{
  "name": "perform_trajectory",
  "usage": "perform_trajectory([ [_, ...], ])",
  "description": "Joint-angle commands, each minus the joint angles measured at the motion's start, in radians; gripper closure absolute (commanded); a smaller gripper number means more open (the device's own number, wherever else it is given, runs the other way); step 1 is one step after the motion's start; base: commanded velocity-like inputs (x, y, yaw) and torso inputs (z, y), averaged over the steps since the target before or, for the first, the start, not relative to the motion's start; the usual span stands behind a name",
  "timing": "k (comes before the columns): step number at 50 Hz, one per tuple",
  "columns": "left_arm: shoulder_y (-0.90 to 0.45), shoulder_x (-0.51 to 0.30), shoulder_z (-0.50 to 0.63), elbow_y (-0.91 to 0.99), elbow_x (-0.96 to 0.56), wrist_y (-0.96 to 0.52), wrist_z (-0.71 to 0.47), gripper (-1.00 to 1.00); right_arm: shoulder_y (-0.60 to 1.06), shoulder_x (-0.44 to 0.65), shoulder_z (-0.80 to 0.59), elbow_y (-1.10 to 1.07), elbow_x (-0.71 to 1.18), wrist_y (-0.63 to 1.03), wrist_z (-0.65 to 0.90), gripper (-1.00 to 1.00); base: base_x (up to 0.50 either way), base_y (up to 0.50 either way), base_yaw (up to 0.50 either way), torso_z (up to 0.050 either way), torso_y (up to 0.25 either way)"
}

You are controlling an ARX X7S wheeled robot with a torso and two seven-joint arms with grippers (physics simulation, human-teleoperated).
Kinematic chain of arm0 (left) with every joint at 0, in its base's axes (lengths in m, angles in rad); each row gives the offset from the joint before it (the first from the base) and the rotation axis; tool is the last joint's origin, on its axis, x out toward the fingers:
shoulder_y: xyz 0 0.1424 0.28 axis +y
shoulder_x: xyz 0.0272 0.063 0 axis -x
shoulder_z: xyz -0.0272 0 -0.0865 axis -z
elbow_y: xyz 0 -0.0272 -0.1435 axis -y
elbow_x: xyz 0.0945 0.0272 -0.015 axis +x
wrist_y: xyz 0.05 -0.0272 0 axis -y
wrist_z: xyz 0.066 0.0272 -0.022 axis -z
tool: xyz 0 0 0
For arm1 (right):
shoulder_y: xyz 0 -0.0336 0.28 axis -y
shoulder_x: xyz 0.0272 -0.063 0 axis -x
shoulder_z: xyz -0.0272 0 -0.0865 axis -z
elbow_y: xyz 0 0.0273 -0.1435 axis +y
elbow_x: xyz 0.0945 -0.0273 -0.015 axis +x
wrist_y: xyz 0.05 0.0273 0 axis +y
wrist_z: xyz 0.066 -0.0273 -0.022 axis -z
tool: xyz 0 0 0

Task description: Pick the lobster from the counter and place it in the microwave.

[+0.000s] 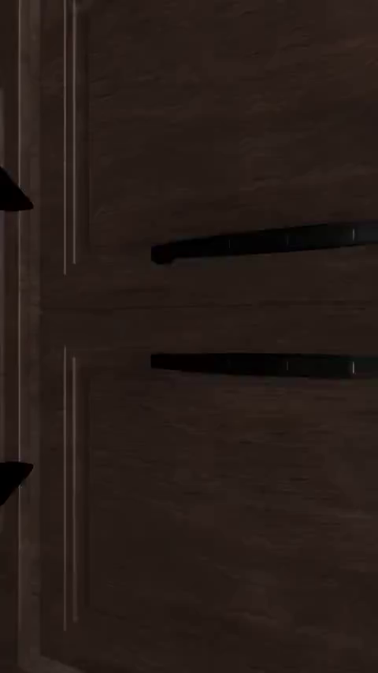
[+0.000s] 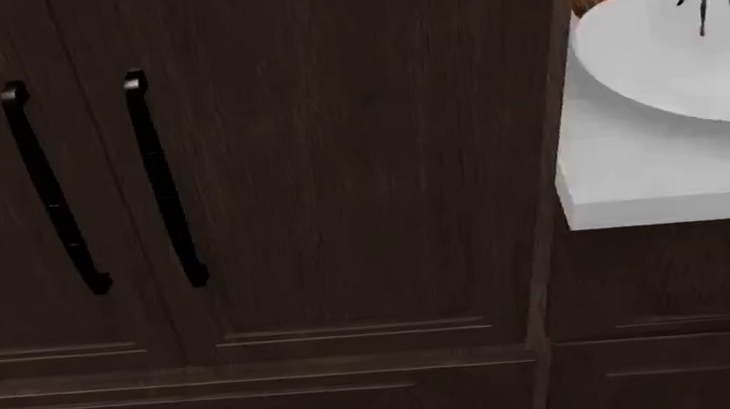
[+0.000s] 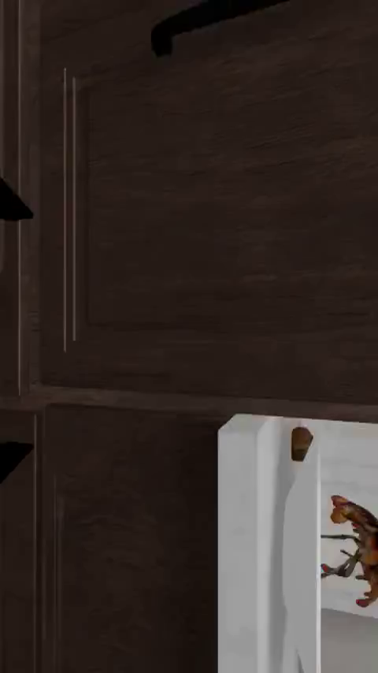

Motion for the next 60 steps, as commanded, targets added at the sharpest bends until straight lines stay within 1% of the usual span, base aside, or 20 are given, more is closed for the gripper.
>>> perform_trajectory([
  [1, -0.004, -0.007, 0.007, -0.015, -0.008, 0.011, -0.007, -1.0, 0.001, 0.014, -0.017, 0.007, 0.014, -0.007, 0.017, -1.0, 0.0, 0.0, 0.0, 0.0, 0.0],
  [2, 0.036, -0.015, 0.032, 0.038, -0.008, 0.025, -0.001, -1.0, -0.008, 0.02, -0.04, -0.004, -0.002, 0.019, 0.023, -1.0, 0.0, 0.0, 0.0, 0.0, 0.0],
  [14, 0.038, -0.051, 0.081, 0.036, -0.028, 0.027, -0.043, -1.0, -0.001, 0.05, -0.082, 0.0, 0.026, 0.025, 0.056, -1.0, 0.0, 0.0, 0.0, 0.0, 0.0],
  [42, 0.038, -0.051, 0.081, 0.036, -0.028, 0.027, -0.043, -1.0, -0.001, 0.05, -0.082, 0.0, 0.026, 0.025, 0.056, -1.0, 0.0, 0.0, 0.0, 0.0, 0.0],
  [43, 0.052, -0.059, 0.092, 0.032, -0.031, 0.139, -0.047, -1.0, -0.038, 0.097, -0.141, 0.008, 0.061, -0.052, 0.113, -1.0, 0.0, 0.0, 0.0, 0.0, 0.0],
  [44, 0.033, -0.063, 0.102, 0.029, -0.016, 0.006, -0.052, -1.0, 0.007, 0.099, -0.142, 0.007, 0.077, 0.017, 0.112, -1.0, 0.0, 0.0, 0.0, 0.0, 0.0],
  [48, 0.03, -0.07, 0.11, 0.019, -0.024, 0.03, -0.051, -1.0, 0.006, 0.104, -0.147, 0.001, 0.08, 0.017, 0.118, -1.0, 0.0, 0.0, 0.0, 0.0, 0.0],
  [49, 0.025, -0.069, 0.105, 0.032, -0.041, -0.044, -0.052, -1.0, 0.005, 0.105, -0.148, -0.007, 0.081, 0.021, 0.12, -1.0, 0.0, 0.0, 0.0, 0.0, 0.0],
  [50, 0.035, -0.071, 0.103, 0.041, -0.072, -0.012, -0.03, -1.0, 0.002, 0.107, -0.148, -0.016, 0.081, 0.025, 0.123, -1.0, 0.0, 0.0, 0.0, 0.026, 0.0],
  [51, 0.031, -0.073, 0.108, 0.039, -0.054, -0.027, -0.045, -1.0, 0.0, 0.109, -0.148, -0.018, 0.082, 0.024, 0.125, -1.0, 0.0, 0.0, 0.0, 0.05, 0.0],
  [60, 0.011, -0.093, 0.106, 0.129, -0.086, -0.103, -0.052, -1.0, -0.007, 0.133, -0.135, -0.06, 0.085, 0.009, 0.146, -1.0, 0.0, 0.0, 0.0, 0.05, 0.0],
])
